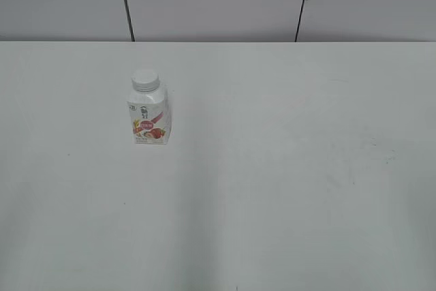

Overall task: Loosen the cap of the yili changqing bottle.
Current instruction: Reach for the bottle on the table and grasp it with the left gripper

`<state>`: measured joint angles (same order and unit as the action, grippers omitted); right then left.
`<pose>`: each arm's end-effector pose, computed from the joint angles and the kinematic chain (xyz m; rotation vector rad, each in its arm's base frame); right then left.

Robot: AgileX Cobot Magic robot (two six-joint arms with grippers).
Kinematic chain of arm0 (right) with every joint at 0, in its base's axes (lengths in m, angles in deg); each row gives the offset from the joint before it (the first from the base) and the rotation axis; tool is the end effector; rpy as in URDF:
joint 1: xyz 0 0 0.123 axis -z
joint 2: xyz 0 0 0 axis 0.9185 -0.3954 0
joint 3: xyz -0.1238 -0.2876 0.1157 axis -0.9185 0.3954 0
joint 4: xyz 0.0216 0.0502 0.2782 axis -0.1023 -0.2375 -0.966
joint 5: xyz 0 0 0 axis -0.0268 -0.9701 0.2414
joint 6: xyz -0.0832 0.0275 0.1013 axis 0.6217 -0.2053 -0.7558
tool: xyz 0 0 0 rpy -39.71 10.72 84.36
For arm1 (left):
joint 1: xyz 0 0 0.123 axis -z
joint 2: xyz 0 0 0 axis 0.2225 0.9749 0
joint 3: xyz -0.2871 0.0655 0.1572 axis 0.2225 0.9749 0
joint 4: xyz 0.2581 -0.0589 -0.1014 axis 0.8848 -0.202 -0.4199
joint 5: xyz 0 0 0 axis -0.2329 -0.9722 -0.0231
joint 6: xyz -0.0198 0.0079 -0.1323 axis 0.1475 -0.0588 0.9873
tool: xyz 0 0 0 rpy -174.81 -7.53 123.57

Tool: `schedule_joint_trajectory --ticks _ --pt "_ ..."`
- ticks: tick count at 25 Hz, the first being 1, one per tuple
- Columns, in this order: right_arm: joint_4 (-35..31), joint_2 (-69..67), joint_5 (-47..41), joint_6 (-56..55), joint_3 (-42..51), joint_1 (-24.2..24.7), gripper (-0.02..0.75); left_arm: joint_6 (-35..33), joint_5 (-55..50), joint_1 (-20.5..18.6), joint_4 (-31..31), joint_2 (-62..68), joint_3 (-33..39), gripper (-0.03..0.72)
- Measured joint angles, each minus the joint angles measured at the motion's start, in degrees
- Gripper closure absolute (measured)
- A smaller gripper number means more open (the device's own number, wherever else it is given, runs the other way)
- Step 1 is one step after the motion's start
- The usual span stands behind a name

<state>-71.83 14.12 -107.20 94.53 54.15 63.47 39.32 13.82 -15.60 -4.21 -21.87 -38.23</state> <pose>0.0068 0.0064 0.2741 -0.2350 2.0428 -0.0094 0.0095 -0.0051 0.2813 0.0144 2.0081 0.0114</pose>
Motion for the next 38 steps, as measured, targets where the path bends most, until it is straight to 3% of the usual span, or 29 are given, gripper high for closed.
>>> schedule_joint_trajectory --ticks 3,7,15,26,31,38 --pt "0.0 0.0 0.0 0.0 0.0 0.0 0.31 0.0 1.99 0.0 -0.82 0.0 -0.9 0.145" --pt "0.0 0.0 0.0 0.0 0.0 0.0 0.31 0.0 9.2 0.0 -0.4 0.0 -1.04 0.113" --pt "0.0 0.0 0.0 0.0 0.0 0.0 0.31 0.0 28.79 0.0 2.75 2.74 1.59 0.109" --pt "0.0 0.0 0.0 0.0 0.0 0.0 0.31 0.0 38.01 0.0 2.75 6.29 2.68 0.16" --pt "0.0 0.0 0.0 0.0 0.0 0.0 0.31 0.0 45.7 0.0 2.75 12.3 4.92 0.174" --pt "0.0 0.0 0.0 0.0 0.0 0.0 0.31 0.0 48.37 0.0 5.68 23.9 4.98 0.183"
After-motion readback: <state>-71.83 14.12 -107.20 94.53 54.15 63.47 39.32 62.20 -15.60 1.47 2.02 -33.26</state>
